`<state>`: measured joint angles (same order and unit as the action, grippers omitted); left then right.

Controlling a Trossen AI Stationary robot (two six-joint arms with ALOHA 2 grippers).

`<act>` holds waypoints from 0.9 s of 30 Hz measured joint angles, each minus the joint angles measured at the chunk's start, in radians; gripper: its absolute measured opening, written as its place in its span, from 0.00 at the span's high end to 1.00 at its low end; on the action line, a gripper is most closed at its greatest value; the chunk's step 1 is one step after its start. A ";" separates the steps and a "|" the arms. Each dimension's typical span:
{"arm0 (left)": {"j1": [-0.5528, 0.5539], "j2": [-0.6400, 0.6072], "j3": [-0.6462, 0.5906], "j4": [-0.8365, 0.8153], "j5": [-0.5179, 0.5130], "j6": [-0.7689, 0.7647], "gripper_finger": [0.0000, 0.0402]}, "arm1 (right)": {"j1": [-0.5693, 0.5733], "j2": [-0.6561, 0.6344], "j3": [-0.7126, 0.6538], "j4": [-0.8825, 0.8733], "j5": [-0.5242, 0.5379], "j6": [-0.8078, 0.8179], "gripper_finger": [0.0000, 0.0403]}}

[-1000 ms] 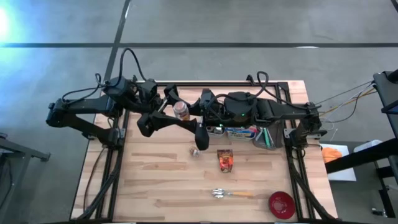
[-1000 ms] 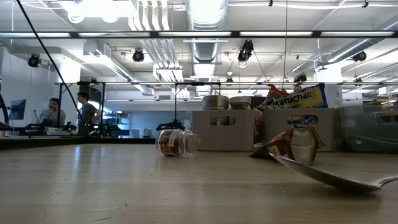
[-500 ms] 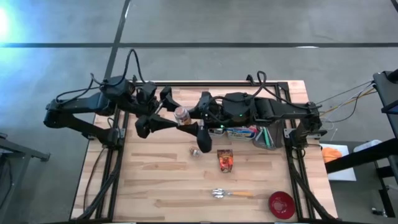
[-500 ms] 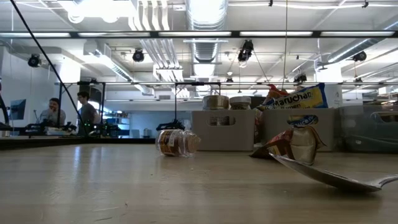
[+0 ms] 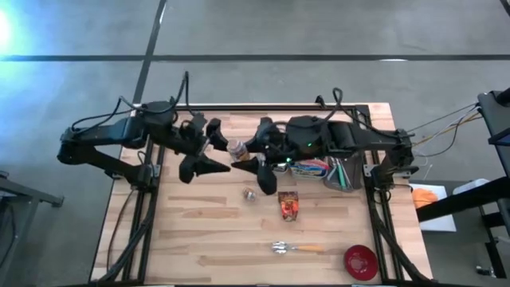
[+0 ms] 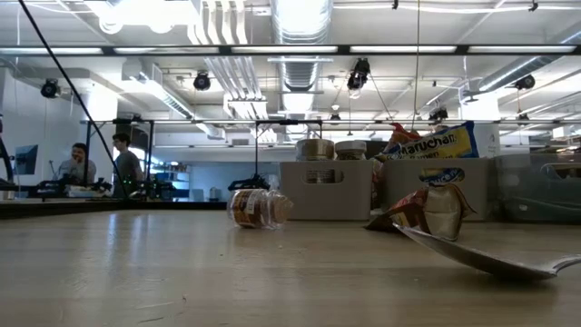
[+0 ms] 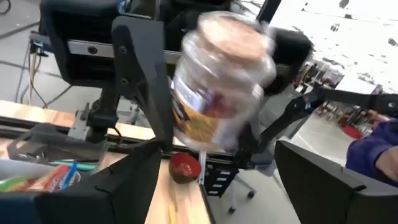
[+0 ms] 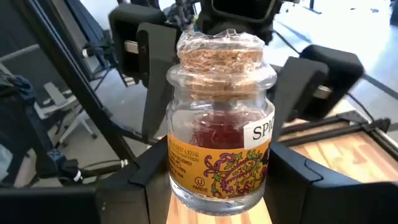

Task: Pick & Place Food Item
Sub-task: Put the bottom brown seasoning bottle into the left gray bin

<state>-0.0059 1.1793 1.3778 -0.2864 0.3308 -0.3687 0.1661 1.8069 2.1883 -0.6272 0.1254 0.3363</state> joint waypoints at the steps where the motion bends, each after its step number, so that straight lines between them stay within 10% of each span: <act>1: 0.000 -0.001 0.014 -0.019 -0.002 0.011 0.21 | 0.000 -0.003 0.001 -0.001 -0.003 0.000 0.54; 27: 0.043 0.150 0.330 -0.452 0.061 0.137 0.21 | 0.000 0.023 -0.003 -0.155 -0.149 0.049 0.54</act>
<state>0.0368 1.3290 1.7080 -0.7380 0.3919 -0.2314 0.1658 1.8297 2.1853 -0.7822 -0.0234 0.3848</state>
